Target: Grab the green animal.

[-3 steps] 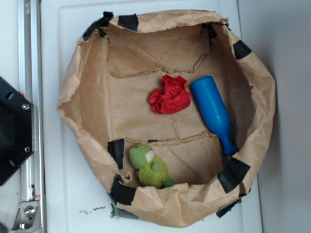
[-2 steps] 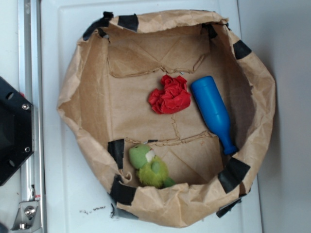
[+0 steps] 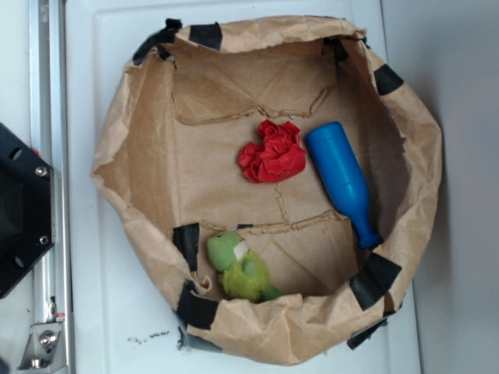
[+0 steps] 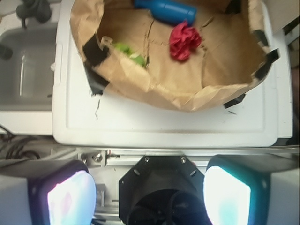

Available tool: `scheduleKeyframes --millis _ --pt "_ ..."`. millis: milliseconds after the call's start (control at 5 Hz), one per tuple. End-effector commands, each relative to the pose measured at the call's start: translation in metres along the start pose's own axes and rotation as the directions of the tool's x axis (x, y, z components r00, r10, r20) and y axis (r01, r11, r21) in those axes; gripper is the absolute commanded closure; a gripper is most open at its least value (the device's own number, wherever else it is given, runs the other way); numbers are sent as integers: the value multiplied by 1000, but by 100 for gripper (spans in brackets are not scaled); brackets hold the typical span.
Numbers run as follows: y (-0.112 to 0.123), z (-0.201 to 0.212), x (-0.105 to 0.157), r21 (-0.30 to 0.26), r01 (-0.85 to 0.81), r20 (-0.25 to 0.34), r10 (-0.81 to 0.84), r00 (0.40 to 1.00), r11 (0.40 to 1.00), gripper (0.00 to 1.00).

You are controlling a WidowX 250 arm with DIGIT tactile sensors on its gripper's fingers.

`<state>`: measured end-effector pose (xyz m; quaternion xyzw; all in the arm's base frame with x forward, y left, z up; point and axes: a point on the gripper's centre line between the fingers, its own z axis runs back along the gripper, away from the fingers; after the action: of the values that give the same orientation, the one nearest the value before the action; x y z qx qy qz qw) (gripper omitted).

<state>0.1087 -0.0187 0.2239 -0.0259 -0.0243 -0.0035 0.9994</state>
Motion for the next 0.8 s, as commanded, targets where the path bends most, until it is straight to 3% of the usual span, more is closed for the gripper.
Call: scheduleKeyframes --millis 0,400,600 --pt "1 3 2 0 -10 12 10 1000 1000 0" --pt "1 3 2 0 -10 12 10 1000 1000 0" --pt "-4 6 23 25 -75 77 73 994 997 0"
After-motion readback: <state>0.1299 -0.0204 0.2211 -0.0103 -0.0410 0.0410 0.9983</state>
